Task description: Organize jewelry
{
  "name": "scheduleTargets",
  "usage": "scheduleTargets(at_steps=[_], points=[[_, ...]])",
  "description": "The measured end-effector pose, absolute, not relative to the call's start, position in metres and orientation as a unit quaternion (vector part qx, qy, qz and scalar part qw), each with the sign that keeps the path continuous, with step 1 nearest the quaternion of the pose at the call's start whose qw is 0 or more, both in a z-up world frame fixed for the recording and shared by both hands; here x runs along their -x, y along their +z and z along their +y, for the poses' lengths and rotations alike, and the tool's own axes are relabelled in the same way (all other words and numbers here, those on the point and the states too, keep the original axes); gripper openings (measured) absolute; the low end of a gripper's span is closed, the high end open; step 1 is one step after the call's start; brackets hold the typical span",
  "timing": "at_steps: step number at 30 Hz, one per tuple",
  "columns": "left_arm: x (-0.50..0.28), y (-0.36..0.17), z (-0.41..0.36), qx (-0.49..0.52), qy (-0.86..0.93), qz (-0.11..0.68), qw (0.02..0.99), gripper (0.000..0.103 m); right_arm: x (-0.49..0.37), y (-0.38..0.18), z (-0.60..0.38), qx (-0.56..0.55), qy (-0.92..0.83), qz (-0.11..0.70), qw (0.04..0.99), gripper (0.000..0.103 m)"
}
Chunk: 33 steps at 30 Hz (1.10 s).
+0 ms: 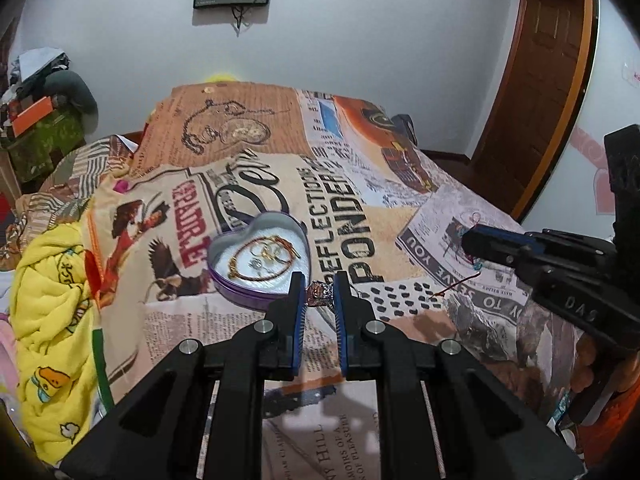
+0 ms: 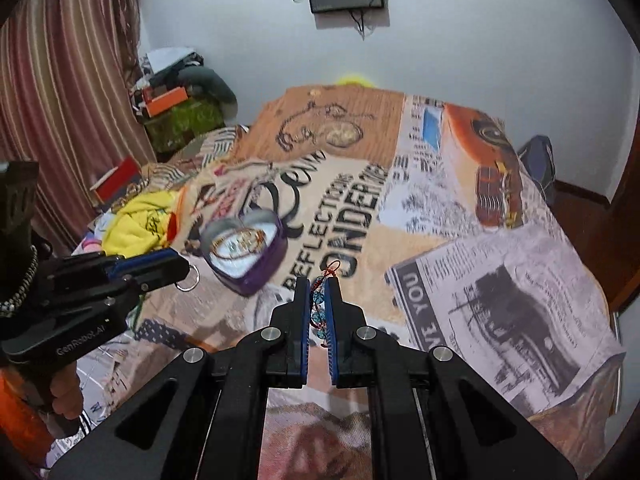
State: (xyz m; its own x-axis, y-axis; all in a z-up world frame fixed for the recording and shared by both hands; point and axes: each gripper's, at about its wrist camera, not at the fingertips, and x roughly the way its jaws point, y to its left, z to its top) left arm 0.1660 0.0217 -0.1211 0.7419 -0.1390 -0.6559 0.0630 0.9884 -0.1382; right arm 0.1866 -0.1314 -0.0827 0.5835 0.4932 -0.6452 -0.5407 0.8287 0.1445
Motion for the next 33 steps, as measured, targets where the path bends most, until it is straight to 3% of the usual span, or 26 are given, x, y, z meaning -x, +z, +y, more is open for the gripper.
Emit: scheduleTargets(at_steps=[16,33], points=[[-0.178,-0.114,0.065,0.051,-0.025,0.332,0.942,0.012,-0.2,-0.063,-0.09,0.032,0.327,0.315,0.89,0.006],[-0.22,-0.155,0.076,0.056,-0.042,0.363,0.929,0.012,-0.223,-0.078,-0.049,0.03,0.351,0.329,0.876,0.006]])
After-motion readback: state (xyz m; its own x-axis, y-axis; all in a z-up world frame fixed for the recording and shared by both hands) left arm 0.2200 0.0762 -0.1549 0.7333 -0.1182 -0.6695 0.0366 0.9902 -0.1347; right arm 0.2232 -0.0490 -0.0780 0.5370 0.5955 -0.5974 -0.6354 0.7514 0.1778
